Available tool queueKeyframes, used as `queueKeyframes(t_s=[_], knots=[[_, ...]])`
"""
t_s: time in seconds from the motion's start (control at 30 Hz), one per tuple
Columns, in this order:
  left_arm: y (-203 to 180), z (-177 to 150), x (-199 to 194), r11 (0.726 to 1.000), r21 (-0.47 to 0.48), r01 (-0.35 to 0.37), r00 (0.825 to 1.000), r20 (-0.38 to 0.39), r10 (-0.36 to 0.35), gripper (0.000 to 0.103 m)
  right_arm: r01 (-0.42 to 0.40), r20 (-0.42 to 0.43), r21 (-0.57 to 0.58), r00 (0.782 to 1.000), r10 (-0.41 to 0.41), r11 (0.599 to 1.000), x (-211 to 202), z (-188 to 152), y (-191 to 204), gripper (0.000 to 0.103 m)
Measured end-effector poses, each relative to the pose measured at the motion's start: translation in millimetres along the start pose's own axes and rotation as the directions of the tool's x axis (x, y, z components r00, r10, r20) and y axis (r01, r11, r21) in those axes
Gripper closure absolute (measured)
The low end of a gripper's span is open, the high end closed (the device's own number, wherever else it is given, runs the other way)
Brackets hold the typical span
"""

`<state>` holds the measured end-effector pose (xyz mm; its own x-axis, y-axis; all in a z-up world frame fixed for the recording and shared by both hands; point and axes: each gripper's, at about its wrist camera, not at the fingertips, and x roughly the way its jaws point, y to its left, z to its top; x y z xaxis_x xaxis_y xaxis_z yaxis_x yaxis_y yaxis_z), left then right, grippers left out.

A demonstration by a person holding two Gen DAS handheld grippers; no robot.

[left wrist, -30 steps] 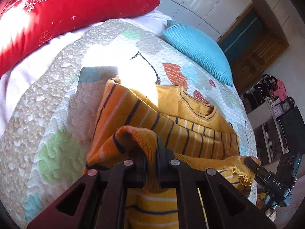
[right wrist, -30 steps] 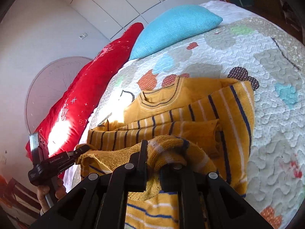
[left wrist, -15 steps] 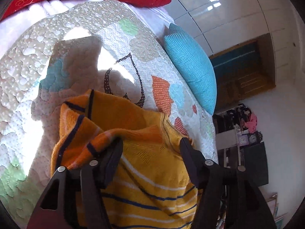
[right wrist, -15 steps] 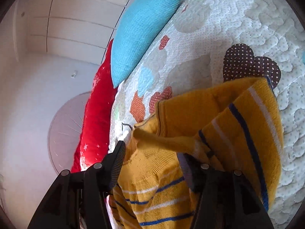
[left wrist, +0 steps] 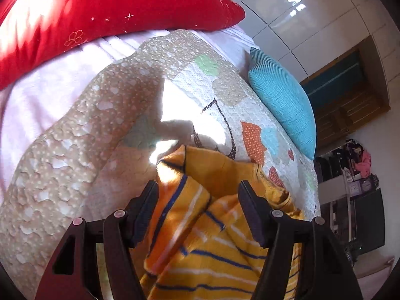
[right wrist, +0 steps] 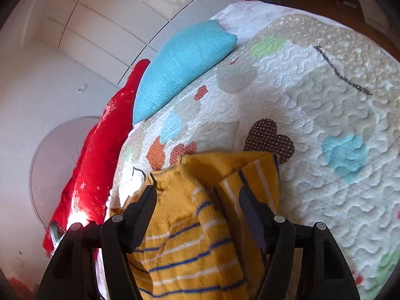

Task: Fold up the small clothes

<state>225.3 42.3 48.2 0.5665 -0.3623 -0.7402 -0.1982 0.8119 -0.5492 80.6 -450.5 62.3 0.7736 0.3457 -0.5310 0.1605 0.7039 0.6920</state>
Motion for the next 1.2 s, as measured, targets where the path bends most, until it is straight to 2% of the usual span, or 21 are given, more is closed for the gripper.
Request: queueKeyframes(t_s=[0.1,0.17,0.27,0.3,0.33,0.37,0.43,0.47,0.5,0.53,0.57,0.63,0.67,0.73,0.8,0.87,0.93,1.0,1.1,1.13,1.2], knots=[[0.4,-28.4,-16.0,0.993,0.11,-0.036,0.999,-0.015,0.038,0.033,0.043,-0.04,-0.118,0.998,-0.048,0.992,-20.0,-32.7,5.2,0.03],[1.1,-52.0,-23.2,0.978,0.197,-0.065,0.997,-0.026,0.072,0.032,0.072,-0.065,-0.189,0.994,-0.086,0.979,-28.5,-59.4,5.7,0.03],[3.4,-87.2,-27.6,0.936,0.328,-0.128,0.989,-0.026,0.144,0.031,0.17,-0.059,-0.313,0.979,-0.197,0.934,-34.1,-98.0,1.6,0.031],[4.6,-97.9,-25.9,0.916,0.371,-0.156,0.984,-0.026,0.178,0.031,0.195,-0.069,-0.335,0.971,-0.23,0.922,-31.3,-107.1,-3.1,0.034],[6.1,-106.8,-23.1,0.889,0.411,-0.2,0.974,-0.019,0.228,0.031,0.216,-0.079,-0.336,0.964,-0.256,0.917,-28.6,-112.7,-11.0,0.037],[8.4,-113.9,-18.8,0.851,0.448,-0.272,0.953,0.004,0.303,0.031,0.253,-0.072,-0.333,0.954,-0.292,0.908,-28.0,-115.2,-21.3,0.037],[18.1,-118.6,-16.8,0.77,0.48,-0.421,0.896,0.086,0.436,0.033,0.369,-0.01,-0.329,0.919,-0.394,0.869,-30.6,-110.9,-40.2,0.039],[23.4,-116.6,-19.5,0.755,0.475,-0.452,0.883,0.115,0.456,0.033,0.386,0.006,-0.311,0.915,-0.404,0.869,-35.0,-106.6,-48.0,0.039],[29.9,-112.9,-25.1,0.766,0.453,-0.457,0.882,0.118,0.456,0.033,0.406,0.013,-0.276,0.908,-0.42,0.871,-40.6,-102.0,-53.5,0.039],[35.6,-108.8,-33.0,0.766,0.417,-0.49,0.866,0.133,0.482,0.037,0.412,0.018,-0.256,0.906,-0.422,0.874,-47.1,-99.0,-53.9,0.039],[40.2,-105.1,-42.2,0.771,0.387,-0.505,0.859,0.146,0.49,0.037,0.409,0.034,-0.256,0.909,-0.415,0.876,-54.8,-97.5,-49.7,0.039],[45.3,-101.2,-62.9,0.819,0.347,-0.457,0.889,0.144,0.435,0.037,0.43,0.099,-0.281,0.902,-0.42,0.858,-71.0,-97.0,-33.8,0.039],[45.5,-103.1,-73.3,0.842,0.334,-0.423,0.906,0.144,0.398,0.037,0.408,0.114,-0.292,0.913,-0.392,0.865,-77.6,-95.5,-23.6,0.039],[39.0,-113.3,-89.1,0.867,0.333,-0.37,0.929,0.157,0.335,0.037,0.34,0.138,-0.307,0.94,-0.312,0.889,-88.3,-93.6,-3.7,0.039],[30.2,-128.5,-96.8,0.874,0.348,-0.339,0.939,0.182,0.292,0.034,0.284,0.15,-0.329,0.957,-0.247,0.901,-87.0,-90.6,18.2,0.04],[21.9,-145.3,-94.3,0.872,0.369,-0.321,0.943,0.207,0.26,0.03,0.228,0.125,-0.359,0.973,-0.195,0.905,-69.1,-85.9,43.0,0.04],[16.3,-158.7,-82.0,0.865,0.387,-0.321,0.942,0.223,0.25,0.03,0.194,0.086,-0.368,0.981,-0.175,0.909,-44.0,-80.3,59.6,0.041],[17.6,-166.3,-66.3,0.865,0.387,-0.32,0.944,0.204,0.258,0.03,0.18,0.037,-0.372,0.983,-0.179,0.91,-11.4,-69.0,68.0,0.041],[28.2,-169.5,-46.3,0.878,0.352,-0.323,0.945,0.17,0.279,0.03,0.216,-0.029,-0.353,0.97,-0.242,0.91,38.5,-51.8,60.5,0.041],[33.3,-169.3,-41.1,0.883,0.334,-0.33,0.943,0.163,0.29,0.03,0.271,-0.039,-0.351,0.952,-0.303,0.896,55.3,-46.4,54.7,0.041],[40.8,-170.7,-37.7,0.893,0.31,-0.328,0.943,0.173,0.286,0.029,0.367,-0.09,-0.349,0.903,-0.421,0.862,86.1,-37.4,39.7,0.041]])
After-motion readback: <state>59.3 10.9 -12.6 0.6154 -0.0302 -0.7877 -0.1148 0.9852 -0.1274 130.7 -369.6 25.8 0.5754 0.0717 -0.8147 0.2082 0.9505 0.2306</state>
